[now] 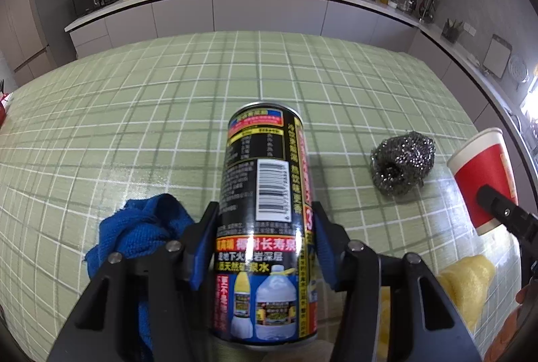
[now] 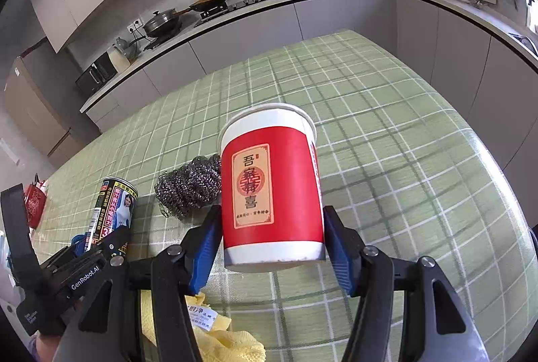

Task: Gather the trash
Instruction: 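Carry the can and cup over the black bin and open both tools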

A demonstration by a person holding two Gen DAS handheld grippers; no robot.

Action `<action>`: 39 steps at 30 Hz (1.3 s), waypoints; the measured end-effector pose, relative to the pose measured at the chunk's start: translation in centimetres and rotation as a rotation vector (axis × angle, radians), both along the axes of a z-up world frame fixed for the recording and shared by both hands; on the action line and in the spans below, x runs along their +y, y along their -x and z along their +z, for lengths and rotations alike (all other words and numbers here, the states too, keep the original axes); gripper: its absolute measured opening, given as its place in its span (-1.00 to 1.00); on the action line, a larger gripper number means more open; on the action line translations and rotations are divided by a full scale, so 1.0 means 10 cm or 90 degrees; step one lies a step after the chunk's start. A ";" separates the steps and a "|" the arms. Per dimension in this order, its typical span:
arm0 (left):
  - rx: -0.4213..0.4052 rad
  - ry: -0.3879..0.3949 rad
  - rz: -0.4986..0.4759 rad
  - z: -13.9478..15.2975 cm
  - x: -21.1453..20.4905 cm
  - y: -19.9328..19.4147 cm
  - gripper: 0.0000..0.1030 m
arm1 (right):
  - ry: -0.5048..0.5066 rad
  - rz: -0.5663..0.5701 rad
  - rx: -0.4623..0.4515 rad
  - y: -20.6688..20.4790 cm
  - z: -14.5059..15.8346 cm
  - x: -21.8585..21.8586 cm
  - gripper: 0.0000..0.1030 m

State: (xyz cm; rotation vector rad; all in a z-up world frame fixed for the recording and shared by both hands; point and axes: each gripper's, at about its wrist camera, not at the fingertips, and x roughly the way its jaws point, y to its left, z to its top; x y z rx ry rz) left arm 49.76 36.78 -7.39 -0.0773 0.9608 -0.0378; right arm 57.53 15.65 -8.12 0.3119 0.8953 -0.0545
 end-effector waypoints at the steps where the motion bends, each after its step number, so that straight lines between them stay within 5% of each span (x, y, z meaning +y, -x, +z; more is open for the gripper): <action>1: -0.004 0.000 0.001 0.01 0.02 0.01 0.04 | 0.001 0.000 -0.001 0.01 0.01 0.01 0.18; 19: -0.082 0.005 -0.005 0.49 -0.04 0.54 0.04 | -0.005 0.025 -0.041 0.38 0.28 -0.04 0.17; 39: -0.095 0.013 0.021 0.57 -0.82 1.17 0.04 | -0.010 0.097 -0.039 0.97 0.31 -0.68 0.17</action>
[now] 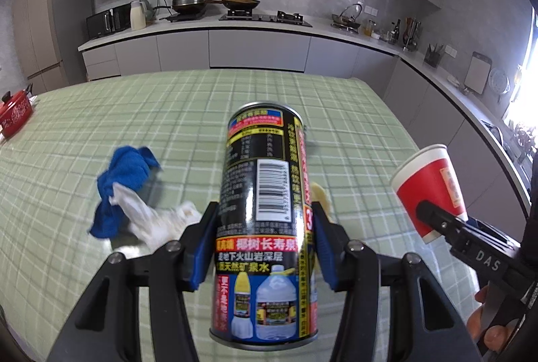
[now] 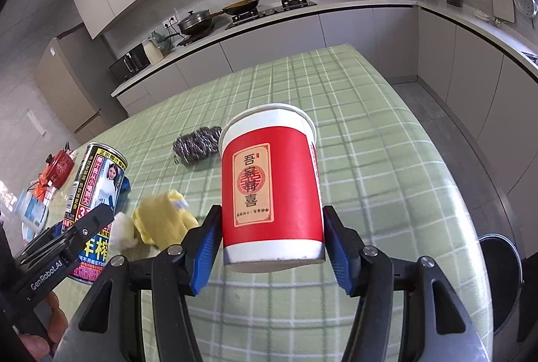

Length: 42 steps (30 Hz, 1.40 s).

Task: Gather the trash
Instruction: 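Carry the can and cup over the black bin and open both tools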

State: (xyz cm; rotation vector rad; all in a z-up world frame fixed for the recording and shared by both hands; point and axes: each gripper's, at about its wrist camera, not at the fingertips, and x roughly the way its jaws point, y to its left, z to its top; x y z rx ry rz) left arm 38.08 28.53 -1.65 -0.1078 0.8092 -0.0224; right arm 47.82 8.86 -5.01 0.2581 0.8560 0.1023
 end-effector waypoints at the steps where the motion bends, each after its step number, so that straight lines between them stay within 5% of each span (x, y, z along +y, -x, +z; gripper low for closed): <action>1: 0.002 -0.001 -0.004 0.00 -0.04 0.03 0.04 | -0.001 0.000 0.002 0.03 -0.01 -0.03 0.17; 29: 0.007 0.012 -0.134 -0.09 -0.77 0.77 0.04 | -0.013 -0.100 0.031 1.26 -0.01 -0.51 0.17; 35: 0.000 0.010 -0.154 -0.04 -1.41 0.87 0.04 | -0.025 -0.119 0.015 1.48 0.02 -1.06 0.17; 42: 0.010 0.016 -0.188 -0.08 -2.53 0.93 0.04 | -0.024 -0.175 0.016 1.79 -0.06 -2.28 0.17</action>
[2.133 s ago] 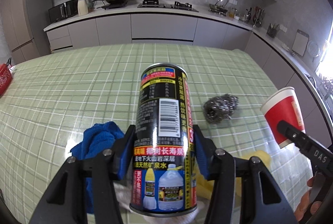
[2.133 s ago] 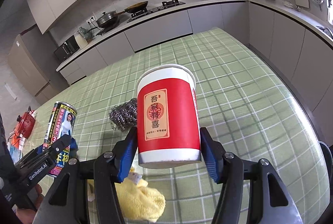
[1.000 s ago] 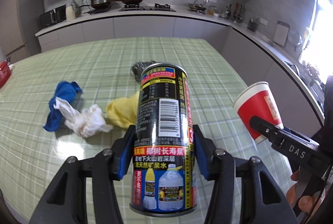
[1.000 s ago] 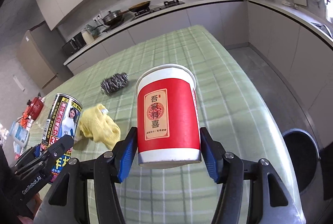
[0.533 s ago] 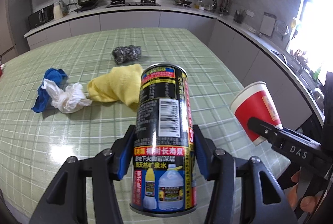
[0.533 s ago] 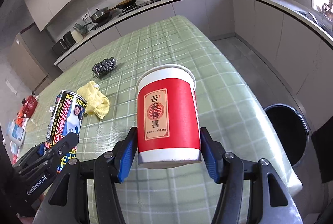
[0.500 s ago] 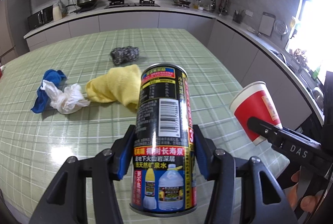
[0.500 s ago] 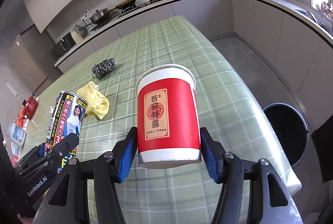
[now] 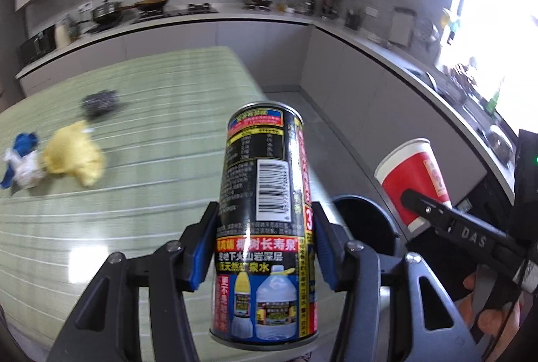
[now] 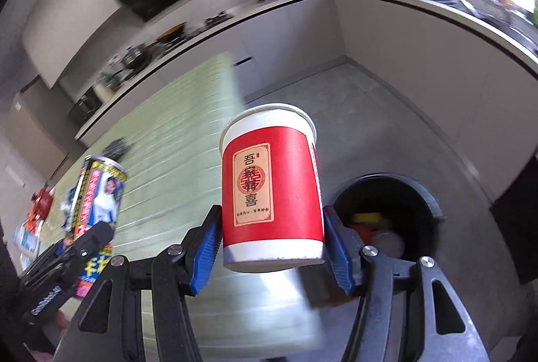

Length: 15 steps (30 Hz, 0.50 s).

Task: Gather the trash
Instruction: 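Carry the can and cup over the black bin and open both tools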

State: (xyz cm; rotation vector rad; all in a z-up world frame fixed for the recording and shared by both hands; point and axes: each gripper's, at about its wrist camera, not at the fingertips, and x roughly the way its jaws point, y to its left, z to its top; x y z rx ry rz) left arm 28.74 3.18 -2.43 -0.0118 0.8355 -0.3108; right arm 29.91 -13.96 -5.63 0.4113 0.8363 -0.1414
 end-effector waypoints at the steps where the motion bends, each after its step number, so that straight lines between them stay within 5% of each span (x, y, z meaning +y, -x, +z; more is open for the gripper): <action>1: 0.007 0.004 -0.009 -0.03 -0.17 0.00 0.04 | 0.004 -0.009 0.004 0.04 -0.02 -0.18 0.17; 6: 0.042 0.017 -0.041 -0.18 -0.86 -0.02 0.04 | 0.020 -0.028 0.034 0.21 -0.20 -0.94 0.17; 15: 0.112 -0.035 -0.031 -0.79 -1.62 -0.07 0.04 | 0.001 0.000 0.107 0.08 -0.85 -1.50 0.17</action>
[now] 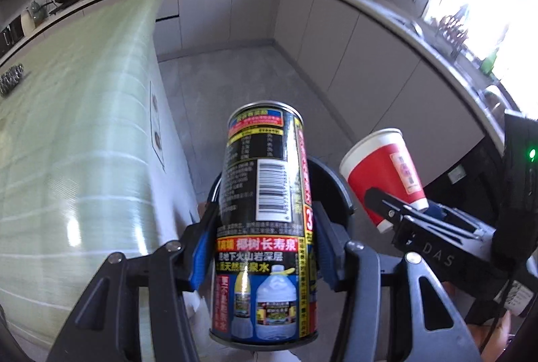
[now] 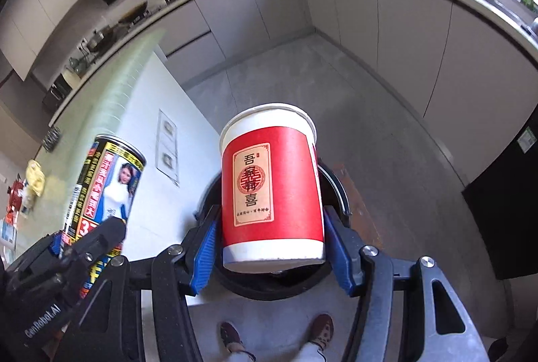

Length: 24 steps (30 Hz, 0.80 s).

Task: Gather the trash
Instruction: 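Carry the can and cup over the black bin and open both tools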

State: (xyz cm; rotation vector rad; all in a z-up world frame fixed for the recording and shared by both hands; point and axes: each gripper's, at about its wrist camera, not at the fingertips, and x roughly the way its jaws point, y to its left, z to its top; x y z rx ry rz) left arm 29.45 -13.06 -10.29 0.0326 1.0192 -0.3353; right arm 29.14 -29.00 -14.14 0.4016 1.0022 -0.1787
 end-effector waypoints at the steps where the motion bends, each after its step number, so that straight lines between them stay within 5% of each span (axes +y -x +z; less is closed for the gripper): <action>1: 0.003 -0.010 0.004 -0.08 -0.05 -0.01 0.04 | -0.002 0.007 0.010 -0.02 -0.10 -0.05 0.17; 11: 0.054 -0.065 0.049 -0.68 -0.35 -0.19 0.05 | -0.023 0.088 0.084 -0.38 -0.87 -0.12 0.21; 13: 0.050 -0.080 0.055 -0.71 -0.40 -0.23 0.12 | -0.011 0.089 0.103 -0.46 -0.96 -0.14 0.39; 17: 0.021 -0.080 0.052 -0.60 -0.46 -0.22 0.42 | -0.001 0.071 0.085 -0.43 -0.87 -0.24 0.40; 24: 0.007 -0.061 0.031 -0.36 -0.48 -0.20 0.46 | 0.004 0.015 0.041 -0.26 -0.58 -0.43 0.40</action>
